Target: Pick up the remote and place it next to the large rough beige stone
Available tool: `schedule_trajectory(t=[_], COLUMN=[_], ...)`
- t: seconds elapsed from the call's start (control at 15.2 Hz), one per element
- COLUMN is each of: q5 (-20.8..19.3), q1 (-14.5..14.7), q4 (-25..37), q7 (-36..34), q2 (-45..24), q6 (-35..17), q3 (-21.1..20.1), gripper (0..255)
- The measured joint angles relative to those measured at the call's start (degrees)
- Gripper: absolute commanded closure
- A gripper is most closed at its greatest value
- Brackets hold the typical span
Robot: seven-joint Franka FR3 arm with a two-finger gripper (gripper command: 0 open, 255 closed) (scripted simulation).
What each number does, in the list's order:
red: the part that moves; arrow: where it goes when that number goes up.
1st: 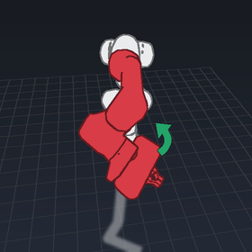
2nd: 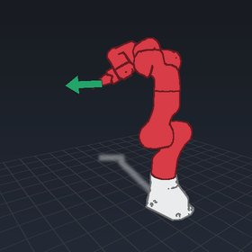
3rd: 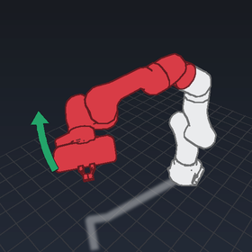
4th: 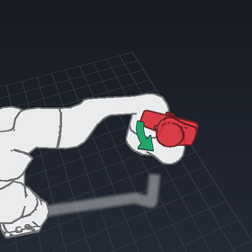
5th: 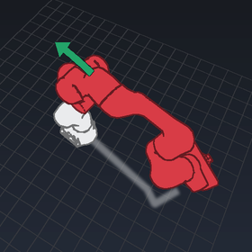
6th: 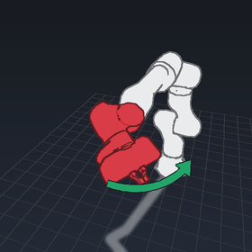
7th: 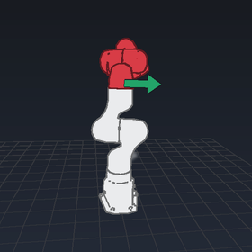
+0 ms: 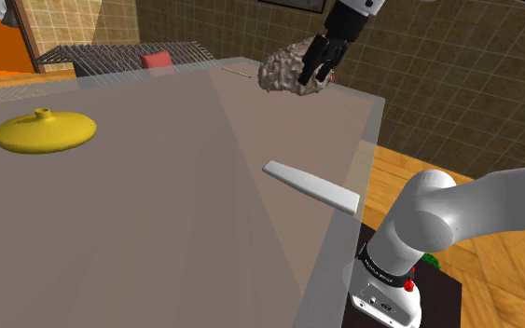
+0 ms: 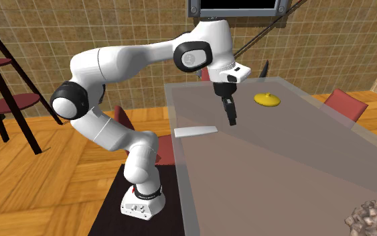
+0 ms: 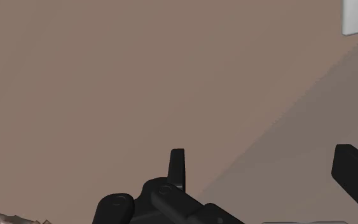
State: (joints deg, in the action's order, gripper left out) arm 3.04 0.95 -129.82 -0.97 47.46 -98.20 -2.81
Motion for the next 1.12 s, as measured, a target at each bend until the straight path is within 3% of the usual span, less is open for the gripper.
schedule_trajectory(t=[0.4, 1.12], q5=[1.65, 8.81], q1=[1.92, 9.02], q4=[-3.64, -14.05], q7=[-1.79, -7.03], q2=[1.53, 5.95], q6=[1.52, 5.28], q3=[-3.35, -12.81], gripper=[0, 0])
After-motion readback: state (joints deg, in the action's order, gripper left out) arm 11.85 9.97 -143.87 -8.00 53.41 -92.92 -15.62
